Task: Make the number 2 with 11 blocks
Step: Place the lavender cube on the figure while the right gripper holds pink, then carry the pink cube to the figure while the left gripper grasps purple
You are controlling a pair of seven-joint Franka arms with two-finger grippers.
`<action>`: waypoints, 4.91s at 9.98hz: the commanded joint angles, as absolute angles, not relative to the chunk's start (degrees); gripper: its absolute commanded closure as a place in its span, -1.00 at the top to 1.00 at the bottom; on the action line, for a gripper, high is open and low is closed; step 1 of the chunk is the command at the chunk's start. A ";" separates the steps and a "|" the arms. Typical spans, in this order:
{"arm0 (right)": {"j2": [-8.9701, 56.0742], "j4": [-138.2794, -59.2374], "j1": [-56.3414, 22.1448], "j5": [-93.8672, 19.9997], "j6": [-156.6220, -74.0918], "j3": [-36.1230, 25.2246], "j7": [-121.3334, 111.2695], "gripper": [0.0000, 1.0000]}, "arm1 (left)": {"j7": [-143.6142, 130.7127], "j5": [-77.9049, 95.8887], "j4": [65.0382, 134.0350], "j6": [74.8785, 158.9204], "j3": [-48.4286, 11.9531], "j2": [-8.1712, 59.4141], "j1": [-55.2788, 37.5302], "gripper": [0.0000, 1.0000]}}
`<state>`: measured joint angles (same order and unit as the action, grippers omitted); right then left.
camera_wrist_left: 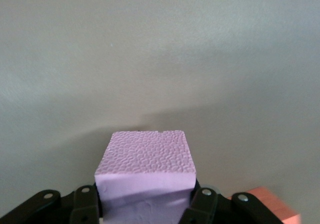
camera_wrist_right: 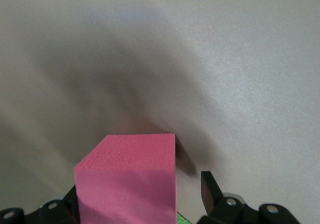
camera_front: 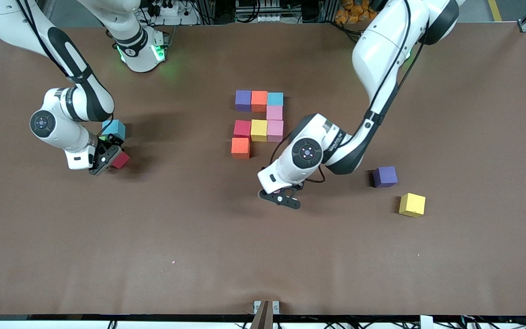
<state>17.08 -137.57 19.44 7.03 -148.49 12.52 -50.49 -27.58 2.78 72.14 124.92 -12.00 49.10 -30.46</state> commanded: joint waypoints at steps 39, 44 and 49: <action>8.96 -116.99 -5.88 2.37 -128.06 7.21 -17.59 -0.48 | -47.20 8.26 75.72 135.54 0.61 37.23 -43.35 1.00; 18.78 -102.52 -23.25 1.23 -127.97 7.12 -20.72 -0.48 | -36.36 7.64 98.16 134.40 -1.65 15.40 -29.31 1.00; 33.46 -84.93 -33.82 1.32 -127.88 7.29 -34.18 -0.49 | -23.29 5.82 100.46 122.46 -8.35 12.65 -11.36 1.00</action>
<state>28.49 -91.32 -32.18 2.24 -129.16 7.76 -30.57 -24.82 6.59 98.47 124.80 -7.27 13.86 -13.89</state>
